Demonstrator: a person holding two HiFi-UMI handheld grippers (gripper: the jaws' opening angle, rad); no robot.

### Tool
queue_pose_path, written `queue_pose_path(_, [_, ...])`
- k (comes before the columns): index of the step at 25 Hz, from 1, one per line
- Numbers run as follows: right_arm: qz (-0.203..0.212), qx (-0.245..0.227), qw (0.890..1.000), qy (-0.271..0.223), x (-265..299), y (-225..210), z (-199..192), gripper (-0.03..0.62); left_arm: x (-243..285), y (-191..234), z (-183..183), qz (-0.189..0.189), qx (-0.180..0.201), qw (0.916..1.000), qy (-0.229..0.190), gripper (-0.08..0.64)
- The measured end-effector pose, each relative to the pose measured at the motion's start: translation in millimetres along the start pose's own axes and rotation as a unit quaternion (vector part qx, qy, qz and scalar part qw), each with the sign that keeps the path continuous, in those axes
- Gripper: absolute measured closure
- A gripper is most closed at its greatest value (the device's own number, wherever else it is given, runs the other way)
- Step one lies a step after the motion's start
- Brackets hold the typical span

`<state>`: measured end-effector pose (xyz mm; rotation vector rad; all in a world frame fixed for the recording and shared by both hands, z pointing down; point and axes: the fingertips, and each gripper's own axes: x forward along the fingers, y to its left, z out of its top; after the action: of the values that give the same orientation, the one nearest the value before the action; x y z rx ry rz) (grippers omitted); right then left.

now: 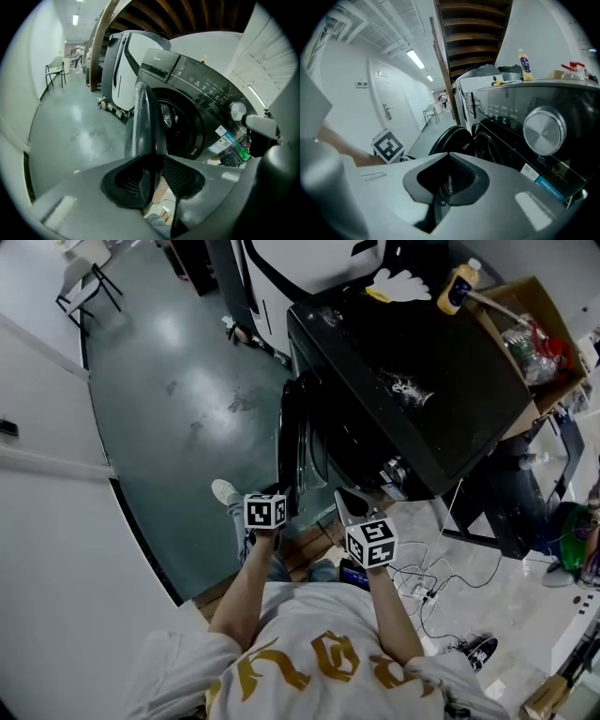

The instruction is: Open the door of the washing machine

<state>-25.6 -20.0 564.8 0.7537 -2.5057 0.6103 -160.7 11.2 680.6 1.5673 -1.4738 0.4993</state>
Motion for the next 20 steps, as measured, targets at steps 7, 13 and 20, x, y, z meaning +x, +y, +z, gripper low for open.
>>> queue_pose_path(7, [0.034, -0.018, 0.999, 0.002, 27, 19, 18, 0.581, -7, 29, -6, 0.01, 0.004, 0.9998, 0.017, 0.428])
queue_pose_path(13, [0.07, -0.049, 0.996, 0.015, 50, 44, 30, 0.58, -19, 59, -3, 0.023, 0.011, 0.9993, 0.026, 0.43])
queue_pose_path(20, [0.078, -0.049, 0.995, 0.027, 71, 51, 34, 0.58, -28, 94, 2, 0.038, 0.034, 0.9979, 0.04, 0.43])
